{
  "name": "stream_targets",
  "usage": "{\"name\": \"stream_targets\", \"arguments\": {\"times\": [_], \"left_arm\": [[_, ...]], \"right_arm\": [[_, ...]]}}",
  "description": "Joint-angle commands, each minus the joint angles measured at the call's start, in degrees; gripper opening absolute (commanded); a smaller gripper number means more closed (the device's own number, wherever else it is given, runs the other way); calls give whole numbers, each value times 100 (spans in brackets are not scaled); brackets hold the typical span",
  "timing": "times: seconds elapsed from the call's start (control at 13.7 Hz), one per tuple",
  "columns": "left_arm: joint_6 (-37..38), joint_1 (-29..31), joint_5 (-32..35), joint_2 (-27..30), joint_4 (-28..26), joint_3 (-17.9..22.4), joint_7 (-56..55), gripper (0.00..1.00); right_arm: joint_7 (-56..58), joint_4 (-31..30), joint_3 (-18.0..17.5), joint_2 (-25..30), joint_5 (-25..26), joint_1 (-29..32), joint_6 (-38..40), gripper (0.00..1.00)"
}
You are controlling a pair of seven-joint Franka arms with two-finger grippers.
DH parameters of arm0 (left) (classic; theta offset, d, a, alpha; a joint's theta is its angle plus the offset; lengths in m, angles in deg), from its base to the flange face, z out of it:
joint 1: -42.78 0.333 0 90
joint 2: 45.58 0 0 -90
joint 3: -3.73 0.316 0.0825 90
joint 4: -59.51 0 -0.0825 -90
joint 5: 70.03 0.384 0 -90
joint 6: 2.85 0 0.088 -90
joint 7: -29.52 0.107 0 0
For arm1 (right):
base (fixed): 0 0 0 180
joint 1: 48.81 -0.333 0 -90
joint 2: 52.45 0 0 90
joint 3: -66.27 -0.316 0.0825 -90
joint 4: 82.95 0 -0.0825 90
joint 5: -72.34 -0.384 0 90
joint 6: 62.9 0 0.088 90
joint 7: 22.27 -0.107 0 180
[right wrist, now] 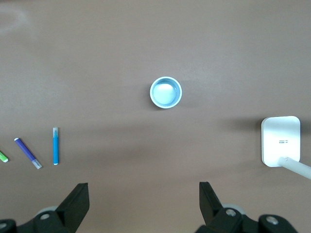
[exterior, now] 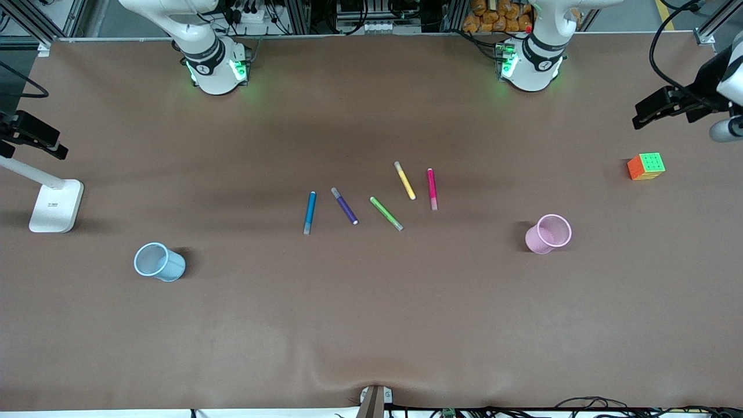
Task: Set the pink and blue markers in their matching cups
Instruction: 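Move the left gripper toward the pink marker while the right gripper lifts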
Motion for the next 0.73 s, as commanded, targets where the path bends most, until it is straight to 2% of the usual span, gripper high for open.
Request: {"name": "stream_targets", "arguments": {"times": [0.0,0.29,0.44,0.66], "left_arm": [[157,-103,-265,-323,237,-55,9,100],[114,-139,-478,-789,220,-248,-71,100],[70,-270,-478,-912,202,-257,-79,100],[-315,-420,-486,-1158,36,-275,-97,100]], "right_arm": [[-113,14,10,9,73,-33,-26,100],[-761,40,10,-149,73,-50,-271,100],[-1358,320,-7,-386,56,-137,-360,100],[-1870,471,-7,-579,64,-375,-657,100]]}}
